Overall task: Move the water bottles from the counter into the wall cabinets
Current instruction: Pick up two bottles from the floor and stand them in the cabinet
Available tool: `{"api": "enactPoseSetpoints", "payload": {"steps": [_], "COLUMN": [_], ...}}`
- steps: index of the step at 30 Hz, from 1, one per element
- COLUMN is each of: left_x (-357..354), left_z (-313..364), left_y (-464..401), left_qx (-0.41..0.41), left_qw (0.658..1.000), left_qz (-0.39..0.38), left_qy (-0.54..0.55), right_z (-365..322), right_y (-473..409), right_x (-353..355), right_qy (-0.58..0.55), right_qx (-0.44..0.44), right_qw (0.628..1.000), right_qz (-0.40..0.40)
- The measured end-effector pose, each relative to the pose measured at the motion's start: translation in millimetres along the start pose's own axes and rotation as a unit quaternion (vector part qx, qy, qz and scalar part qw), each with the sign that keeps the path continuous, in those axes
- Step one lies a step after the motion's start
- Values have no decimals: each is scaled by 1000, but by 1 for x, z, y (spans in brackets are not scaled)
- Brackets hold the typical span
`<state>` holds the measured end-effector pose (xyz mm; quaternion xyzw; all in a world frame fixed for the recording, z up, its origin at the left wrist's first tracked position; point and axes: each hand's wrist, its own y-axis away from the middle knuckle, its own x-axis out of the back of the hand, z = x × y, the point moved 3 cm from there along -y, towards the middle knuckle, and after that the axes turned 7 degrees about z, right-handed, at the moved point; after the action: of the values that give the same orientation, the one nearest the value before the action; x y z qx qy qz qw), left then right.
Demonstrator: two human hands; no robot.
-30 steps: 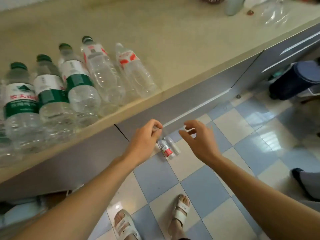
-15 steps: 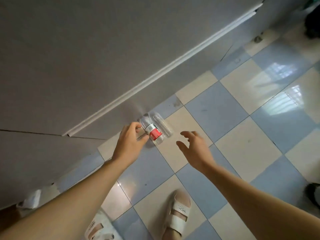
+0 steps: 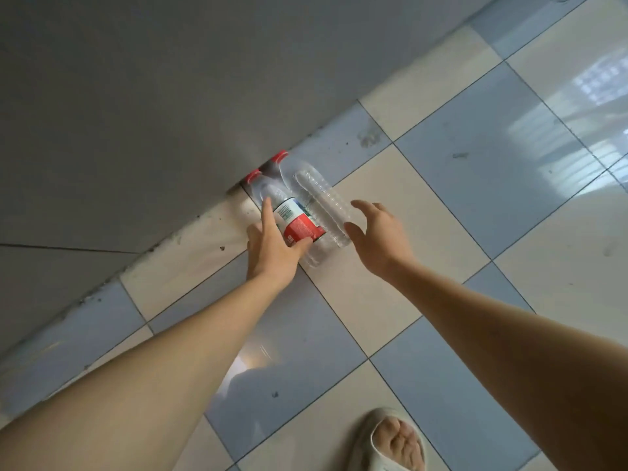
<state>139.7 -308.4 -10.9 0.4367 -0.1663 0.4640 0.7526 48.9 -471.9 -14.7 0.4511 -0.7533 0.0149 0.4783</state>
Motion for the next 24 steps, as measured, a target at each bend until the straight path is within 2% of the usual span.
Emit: {"api": "enactPoseSetpoints", "payload": {"steps": [4,8,13,18,24], "left_x": [-26,-35,-25,-20,-20], "left_z": [-9,-18,-34,-41,-21], "left_y": [-18,-15,10,28,-4], "left_qx": [36,40,5,-17,-23], "left_qw": [995,992,997,996,999], "left_qz": [39,45,-48,-89,-38], "left_qy": [85,111,63,3,17], "right_z": [9,14,28,44,26], "right_y": [-14,2,47,66,27], "right_x": [-22,-30,-35,-28,-8], "right_qy": [-36,-79,-85,-70,-76], "right_qx": [-14,-40,-98,-122,-100], "right_qw": [999,996,991,988,992], "right_qz": [-15,14,-22,-66,-13]}}
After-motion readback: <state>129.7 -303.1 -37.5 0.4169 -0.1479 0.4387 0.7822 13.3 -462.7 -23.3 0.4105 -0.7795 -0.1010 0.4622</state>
